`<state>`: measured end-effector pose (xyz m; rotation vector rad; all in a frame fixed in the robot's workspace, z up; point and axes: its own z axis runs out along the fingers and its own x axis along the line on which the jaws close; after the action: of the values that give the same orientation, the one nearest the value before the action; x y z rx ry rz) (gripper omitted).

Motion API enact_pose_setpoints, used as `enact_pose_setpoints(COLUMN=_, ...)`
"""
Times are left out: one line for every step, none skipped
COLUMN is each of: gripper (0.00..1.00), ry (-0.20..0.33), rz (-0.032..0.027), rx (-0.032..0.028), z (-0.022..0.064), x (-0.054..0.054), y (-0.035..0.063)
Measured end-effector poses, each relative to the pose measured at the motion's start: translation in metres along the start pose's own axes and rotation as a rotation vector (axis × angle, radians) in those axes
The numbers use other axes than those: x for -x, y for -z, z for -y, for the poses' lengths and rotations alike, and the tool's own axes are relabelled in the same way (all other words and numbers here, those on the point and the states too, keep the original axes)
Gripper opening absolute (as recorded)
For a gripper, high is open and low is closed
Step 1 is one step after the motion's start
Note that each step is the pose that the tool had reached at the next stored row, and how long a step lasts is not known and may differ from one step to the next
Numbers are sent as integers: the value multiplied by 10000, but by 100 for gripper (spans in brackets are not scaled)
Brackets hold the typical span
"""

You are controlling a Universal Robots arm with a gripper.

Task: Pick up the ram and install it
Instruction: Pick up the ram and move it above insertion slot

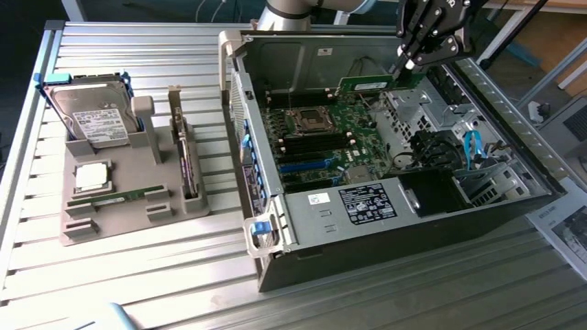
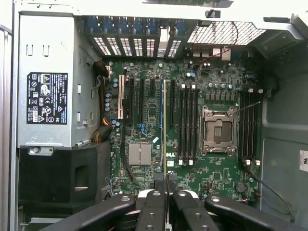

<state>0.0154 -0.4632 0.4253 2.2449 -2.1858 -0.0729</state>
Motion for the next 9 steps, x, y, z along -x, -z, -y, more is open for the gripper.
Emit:
enact_pose_setpoints(gripper=12, ry=0, rz=0, rx=0, z=0, x=0, y=0)
enact_pose_setpoints(gripper=12, ry=0, rz=0, rx=0, z=0, x=0, y=0)
enact_pose_setpoints(gripper=12, ry=0, rz=-1, rx=0, z=0, x=0, y=0)
enact_pose_setpoints(gripper=12, ry=0, rz=0, rx=0, z=1, x=0, y=-12)
enact_pose_setpoints(gripper=12, ry=0, rz=-1, rx=0, z=2, x=-1, y=-40)
enact_pose_setpoints(gripper=12, ry=0, rz=-1, rx=1, z=3, x=-2, y=-68)
enact_pose_setpoints(gripper=12, ry=0, rz=-1, rx=1, z=3, x=-2, y=-90)
enact_pose_setpoints(gripper=12, ry=0, rz=1, rx=0, z=4, x=-3, y=-116)
enact_pose_setpoints(gripper=12, ry=0, rz=0, rx=0, z=6, x=-4, y=-148)
